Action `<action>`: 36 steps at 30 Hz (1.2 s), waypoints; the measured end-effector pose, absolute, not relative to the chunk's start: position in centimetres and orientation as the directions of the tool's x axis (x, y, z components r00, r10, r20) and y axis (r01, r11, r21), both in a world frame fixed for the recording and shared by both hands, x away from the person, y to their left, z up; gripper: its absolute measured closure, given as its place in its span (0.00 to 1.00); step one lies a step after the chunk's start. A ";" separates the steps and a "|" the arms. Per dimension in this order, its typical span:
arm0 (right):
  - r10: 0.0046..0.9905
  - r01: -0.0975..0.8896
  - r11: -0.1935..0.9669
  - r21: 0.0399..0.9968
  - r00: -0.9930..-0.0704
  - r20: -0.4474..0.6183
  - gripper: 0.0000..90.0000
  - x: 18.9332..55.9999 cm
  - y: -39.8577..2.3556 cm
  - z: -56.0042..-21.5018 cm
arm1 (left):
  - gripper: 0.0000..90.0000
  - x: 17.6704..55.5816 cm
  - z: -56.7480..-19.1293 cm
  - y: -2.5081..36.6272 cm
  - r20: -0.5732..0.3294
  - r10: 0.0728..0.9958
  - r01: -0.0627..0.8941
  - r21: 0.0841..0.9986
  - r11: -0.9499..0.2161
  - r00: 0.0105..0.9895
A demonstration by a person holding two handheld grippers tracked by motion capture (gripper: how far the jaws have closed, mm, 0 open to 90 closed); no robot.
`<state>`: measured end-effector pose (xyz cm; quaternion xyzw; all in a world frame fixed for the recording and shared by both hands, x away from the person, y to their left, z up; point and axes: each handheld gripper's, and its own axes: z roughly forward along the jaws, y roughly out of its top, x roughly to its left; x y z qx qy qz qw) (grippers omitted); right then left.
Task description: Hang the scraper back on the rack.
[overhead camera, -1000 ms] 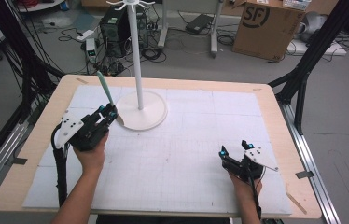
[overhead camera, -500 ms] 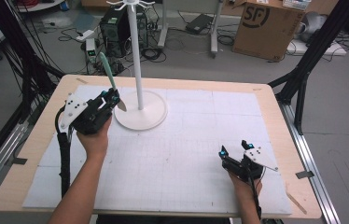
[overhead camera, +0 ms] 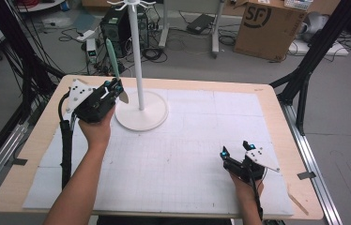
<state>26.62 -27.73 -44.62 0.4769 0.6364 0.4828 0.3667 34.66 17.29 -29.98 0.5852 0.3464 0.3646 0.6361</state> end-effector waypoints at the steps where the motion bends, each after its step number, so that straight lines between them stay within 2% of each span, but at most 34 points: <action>1: 0.961 0.257 0.078 0.963 -0.277 -0.004 0.21 26.6 -27.7 -44.6 | 0.90 35.0 -29.7 17.2 -0.023 0.870 -0.054 0.997 0.056 0.493; 20: 0.962 0.258 0.072 0.963 -0.274 0.002 0.21 26.6 -27.6 -44.6 | 0.90 37.1 -26.9 16.6 -0.067 0.884 -0.013 0.996 0.083 0.463; 36: 0.961 0.256 0.080 0.963 -0.278 -0.005 0.21 26.6 -27.6 -44.6 | 0.90 38.5 -25.0 16.0 -0.067 0.899 0.015 0.998 0.067 0.433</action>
